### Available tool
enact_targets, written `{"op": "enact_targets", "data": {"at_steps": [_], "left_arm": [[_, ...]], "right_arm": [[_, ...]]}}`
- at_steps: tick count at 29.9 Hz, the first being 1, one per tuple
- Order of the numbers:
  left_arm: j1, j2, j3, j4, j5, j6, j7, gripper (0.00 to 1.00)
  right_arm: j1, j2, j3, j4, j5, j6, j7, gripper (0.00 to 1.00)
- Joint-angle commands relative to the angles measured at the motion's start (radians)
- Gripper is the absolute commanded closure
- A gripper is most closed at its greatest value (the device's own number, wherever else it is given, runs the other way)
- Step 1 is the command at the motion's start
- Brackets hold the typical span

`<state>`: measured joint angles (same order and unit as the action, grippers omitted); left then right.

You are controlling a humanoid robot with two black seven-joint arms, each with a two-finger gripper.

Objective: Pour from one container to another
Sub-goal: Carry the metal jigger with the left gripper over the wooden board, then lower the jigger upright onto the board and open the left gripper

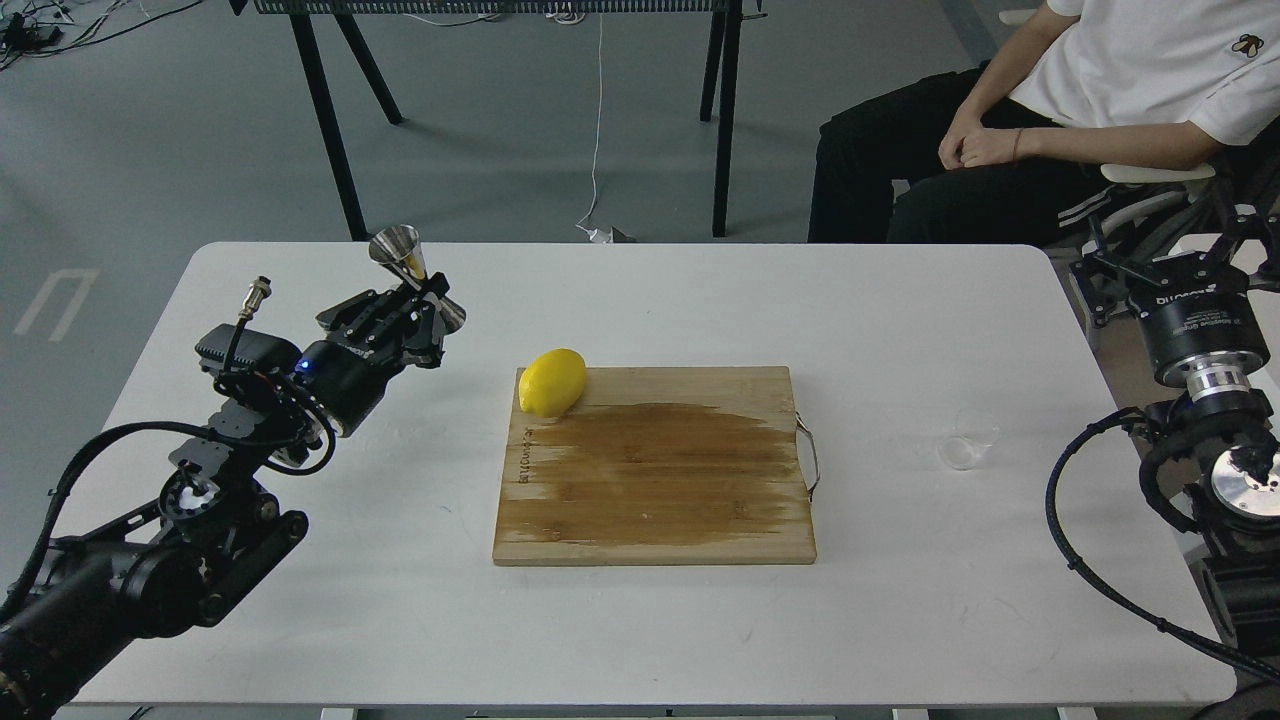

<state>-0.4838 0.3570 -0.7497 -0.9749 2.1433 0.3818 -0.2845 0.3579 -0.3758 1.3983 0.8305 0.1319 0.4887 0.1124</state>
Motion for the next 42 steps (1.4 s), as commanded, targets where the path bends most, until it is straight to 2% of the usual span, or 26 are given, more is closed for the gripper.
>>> {"op": "enact_targets", "data": {"at_steps": [1,4,5,7,9,15,21,38,42], "left_arm": [[-0.044,-0.042,0.073,-0.001,0.038,-0.003,0.002,0.94],[-0.049,-0.098,0.107,0.001,0.038,-0.004,0.007,0.94],[-0.049,-0.119,0.118,0.002,0.038,-0.007,0.019,0.94],[-0.042,-0.167,0.144,0.002,0.038,-0.009,0.071,0.94],[-0.039,-0.196,0.161,0.002,0.038,-0.012,0.097,0.93],[-0.021,-0.246,0.211,0.065,0.038,-0.049,0.102,0.94],[-0.022,-0.243,0.225,0.139,0.038,-0.081,0.102,0.93],[0.036,-0.313,0.237,0.147,0.038,-0.116,0.11,0.89],[0.063,-0.311,0.237,0.147,0.038,-0.116,0.122,0.83]], "right_arm": [[-0.004,-0.018,0.005,0.001,0.002,0.0,0.001,0.0],[-0.01,-0.029,0.007,-0.001,0.003,0.0,0.001,0.0],[-0.011,-0.031,0.007,-0.001,0.003,0.0,0.001,0.0],[-0.014,-0.031,0.007,-0.001,0.003,0.0,0.003,0.0],[-0.014,-0.031,0.007,-0.001,0.003,0.0,0.004,0.0],[-0.016,-0.031,0.007,0.002,0.005,0.0,0.004,0.0],[-0.03,-0.031,0.007,0.002,0.005,0.0,0.006,0.0],[-0.031,-0.023,0.007,0.002,0.005,0.0,0.006,0.0],[-0.031,-0.025,0.007,0.002,0.005,0.0,0.006,0.0]]}}
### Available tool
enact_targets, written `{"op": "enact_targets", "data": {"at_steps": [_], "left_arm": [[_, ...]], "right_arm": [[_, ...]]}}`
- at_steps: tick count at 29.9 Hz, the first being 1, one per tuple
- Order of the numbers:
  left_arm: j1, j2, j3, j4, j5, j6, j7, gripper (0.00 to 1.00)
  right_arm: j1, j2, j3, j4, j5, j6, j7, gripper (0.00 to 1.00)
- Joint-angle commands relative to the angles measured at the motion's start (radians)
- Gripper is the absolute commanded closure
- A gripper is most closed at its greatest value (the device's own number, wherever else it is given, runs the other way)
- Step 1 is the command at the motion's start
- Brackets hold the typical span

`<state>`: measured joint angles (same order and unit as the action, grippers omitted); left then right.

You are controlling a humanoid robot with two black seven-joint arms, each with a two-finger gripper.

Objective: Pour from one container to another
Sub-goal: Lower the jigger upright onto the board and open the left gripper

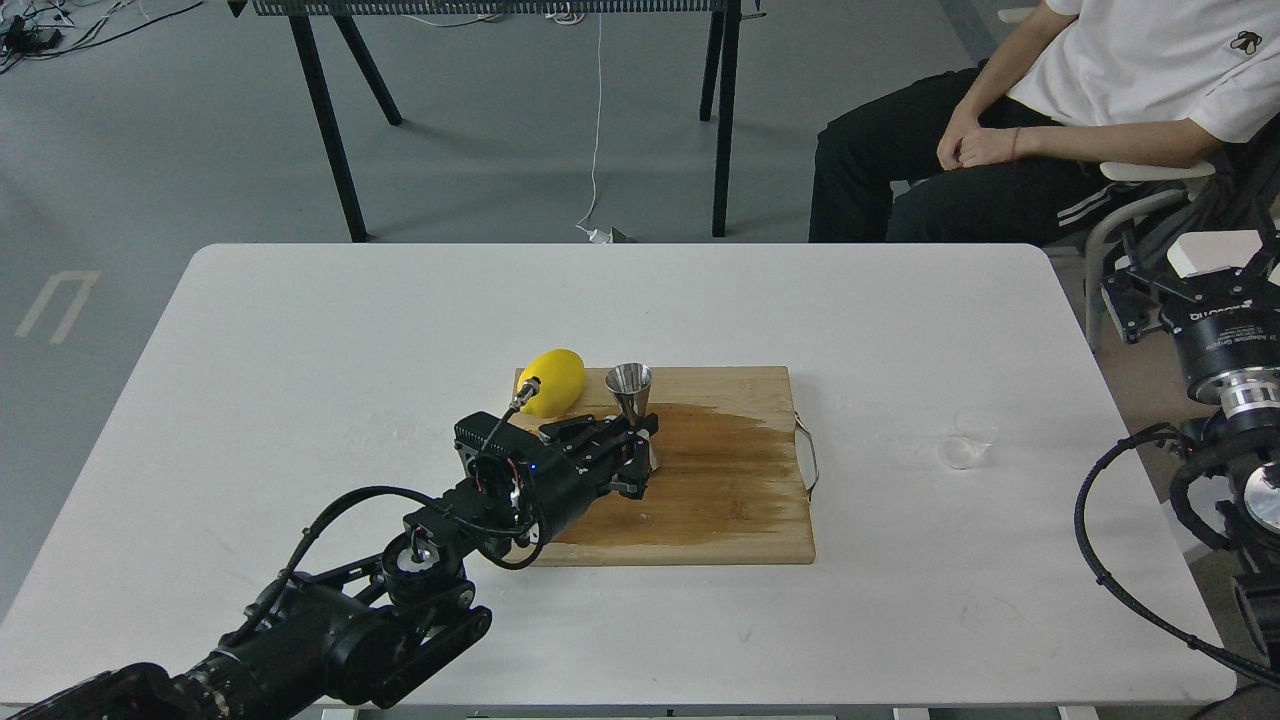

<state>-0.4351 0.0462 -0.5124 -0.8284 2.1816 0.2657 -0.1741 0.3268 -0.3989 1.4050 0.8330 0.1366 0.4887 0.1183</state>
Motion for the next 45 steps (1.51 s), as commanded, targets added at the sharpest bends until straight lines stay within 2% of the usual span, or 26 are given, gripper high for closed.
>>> {"op": "enact_targets", "data": {"at_steps": [1,4,8,18,23,32,38,45], "left_arm": [[0.016,-0.002,0.0,0.0,0.0,0.0,0.022,0.81],[0.015,-0.012,-0.005,0.0,0.0,0.0,0.051,0.72],[0.012,-0.023,-0.005,-0.001,0.0,0.0,0.059,0.71],[0.009,-0.026,-0.005,-0.006,0.0,0.0,0.059,0.71],[0.009,-0.025,-0.001,-0.015,0.0,0.0,0.059,0.77],[-0.011,-0.022,-0.003,-0.015,0.0,0.0,0.059,0.77],[-0.03,-0.019,-0.003,-0.015,0.0,0.0,0.059,0.67],[-0.031,-0.023,-0.003,-0.015,0.0,0.0,0.059,0.67]], "right_arm": [[0.0,-0.001,0.0,0.0,0.0,0.0,0.0,0.0],[0.0,0.0,0.002,0.003,0.0,0.0,0.0,0.0],[0.0,0.005,0.0,0.005,0.001,0.0,0.0,0.0],[0.0,0.002,0.002,0.003,0.0,0.0,0.0,0.0],[0.0,0.002,0.002,0.003,0.0,0.0,0.0,0.0],[0.0,0.002,0.002,0.003,0.0,0.0,0.0,0.0],[0.0,0.002,0.002,0.003,0.0,0.0,0.0,0.0],[0.0,0.002,0.002,0.001,0.0,0.0,0.0,0.0]]}}
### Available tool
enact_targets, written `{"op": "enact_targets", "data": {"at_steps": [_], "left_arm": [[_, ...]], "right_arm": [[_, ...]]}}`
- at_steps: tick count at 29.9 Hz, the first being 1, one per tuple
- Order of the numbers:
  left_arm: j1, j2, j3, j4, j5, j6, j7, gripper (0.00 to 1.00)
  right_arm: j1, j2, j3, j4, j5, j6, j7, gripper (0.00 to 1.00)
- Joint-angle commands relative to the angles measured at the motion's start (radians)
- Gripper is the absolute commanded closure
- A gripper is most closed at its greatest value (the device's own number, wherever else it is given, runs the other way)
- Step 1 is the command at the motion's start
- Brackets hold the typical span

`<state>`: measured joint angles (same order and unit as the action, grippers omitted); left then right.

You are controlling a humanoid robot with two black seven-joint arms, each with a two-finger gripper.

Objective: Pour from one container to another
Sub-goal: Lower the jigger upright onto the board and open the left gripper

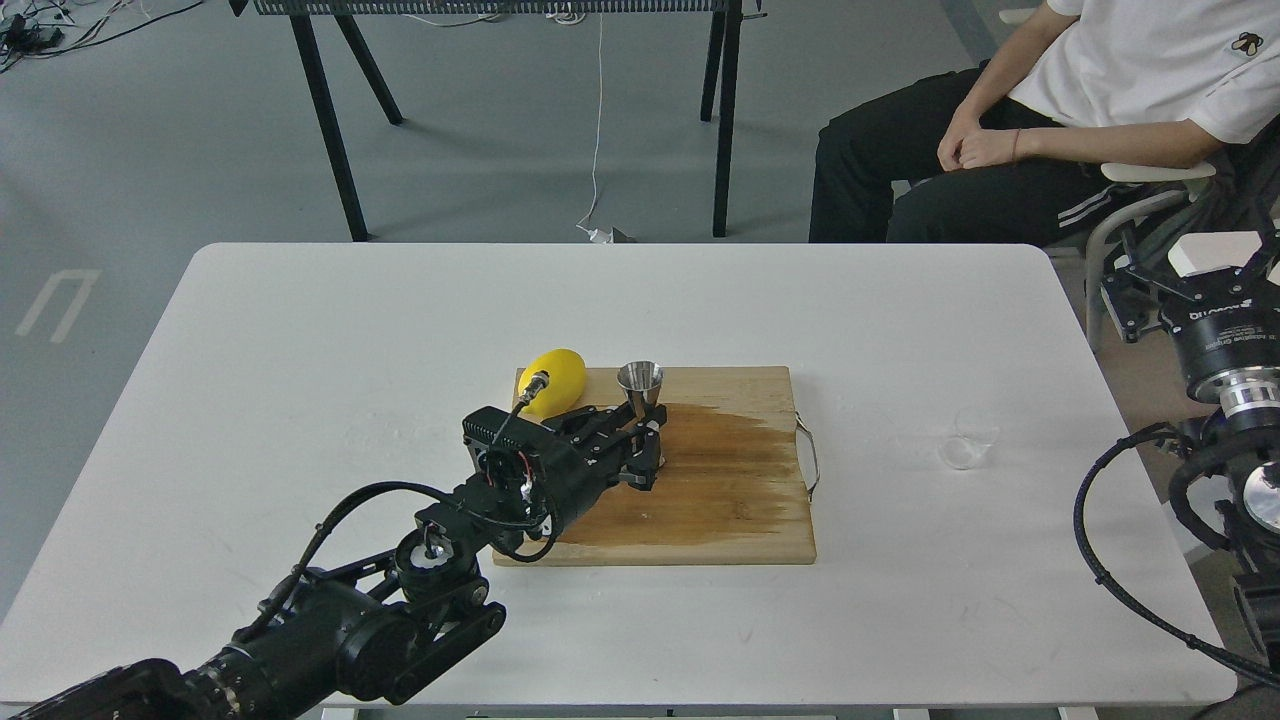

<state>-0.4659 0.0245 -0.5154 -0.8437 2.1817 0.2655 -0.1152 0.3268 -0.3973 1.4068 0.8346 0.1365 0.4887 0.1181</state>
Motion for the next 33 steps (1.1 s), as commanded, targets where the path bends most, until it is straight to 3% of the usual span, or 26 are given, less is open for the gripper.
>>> {"op": "enact_targets", "data": {"at_steps": [1,5,9,19,33], "left_arm": [[-0.002,-0.003,0.0,0.0,0.0,0.0,0.0,0.67],[0.0,-0.003,0.0,-0.005,0.0,0.0,0.0,0.67],[0.0,0.003,0.0,-0.026,0.0,0.0,0.0,0.52],[0.009,0.006,0.002,-0.061,0.0,0.001,-0.004,0.36],[0.046,0.06,0.005,-0.071,0.0,0.032,-0.026,0.3]], "right_arm": [[0.0,0.0,0.0,0.0,0.0,0.0,0.0,0.0],[0.0,0.0,0.0,0.0,0.0,0.0,0.0,0.0],[0.0,0.0,0.0,0.0,0.0,0.0,0.0,0.0],[0.0,0.0,0.0,-0.003,0.0,0.0,0.0,0.0],[0.0,0.0,-0.002,-0.005,0.0,0.0,0.0,0.0]]}}
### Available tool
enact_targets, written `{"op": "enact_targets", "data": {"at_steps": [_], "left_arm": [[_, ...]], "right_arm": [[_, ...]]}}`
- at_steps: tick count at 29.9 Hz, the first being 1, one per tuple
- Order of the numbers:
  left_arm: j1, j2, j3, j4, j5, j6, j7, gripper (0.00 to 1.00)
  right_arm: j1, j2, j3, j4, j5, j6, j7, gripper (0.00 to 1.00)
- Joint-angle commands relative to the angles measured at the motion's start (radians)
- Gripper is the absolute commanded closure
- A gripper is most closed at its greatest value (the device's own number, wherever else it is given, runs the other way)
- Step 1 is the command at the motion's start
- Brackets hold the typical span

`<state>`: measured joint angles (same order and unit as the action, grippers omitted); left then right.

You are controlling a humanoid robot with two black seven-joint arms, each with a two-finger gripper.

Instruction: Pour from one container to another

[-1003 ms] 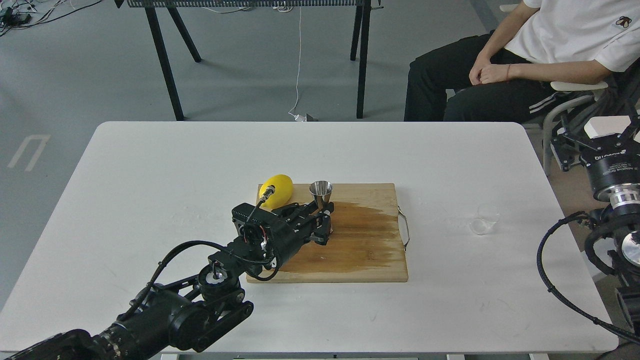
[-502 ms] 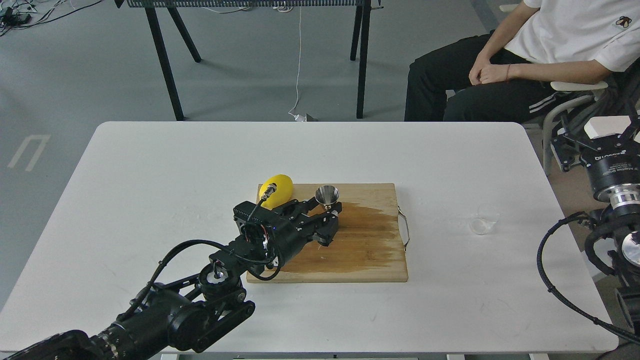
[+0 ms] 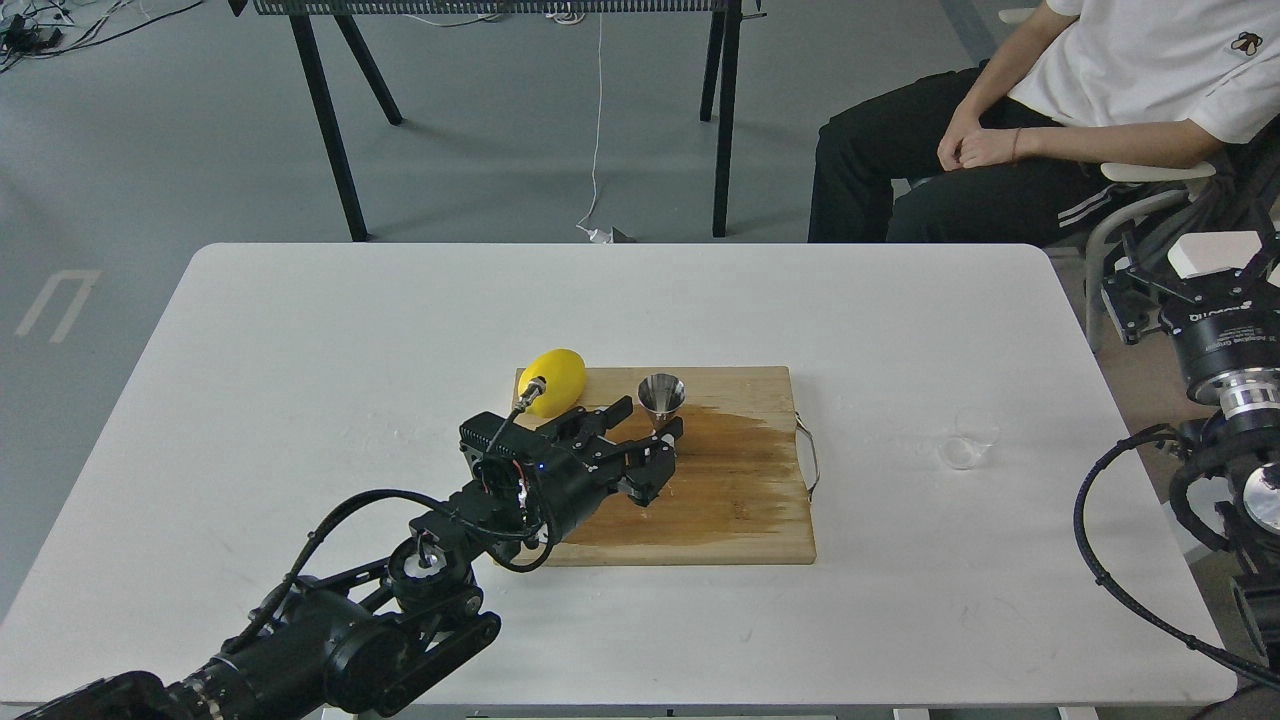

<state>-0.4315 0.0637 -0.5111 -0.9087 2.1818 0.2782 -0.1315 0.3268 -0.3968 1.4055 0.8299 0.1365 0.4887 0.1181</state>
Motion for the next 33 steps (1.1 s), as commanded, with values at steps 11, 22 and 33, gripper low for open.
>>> {"op": "enact_targets", "data": {"at_steps": [11,22,33], "left_arm": [[0.102,0.206,-0.027,-0.088,0.0,0.199,-0.05,0.17],[0.082,0.314,-0.024,-0.214,-0.145,0.187,-0.195,0.04],[-0.019,0.311,-0.121,-0.3,-1.061,0.047,-0.342,0.03]], "right_arm": [[-0.008,-0.025,-0.003,-0.121,-0.005,0.0,-0.011,0.0],[-0.084,-0.086,0.0,-0.13,0.026,0.0,-0.092,0.0],[-0.374,-0.077,-0.016,0.136,0.184,0.0,-0.176,0.0]]}}
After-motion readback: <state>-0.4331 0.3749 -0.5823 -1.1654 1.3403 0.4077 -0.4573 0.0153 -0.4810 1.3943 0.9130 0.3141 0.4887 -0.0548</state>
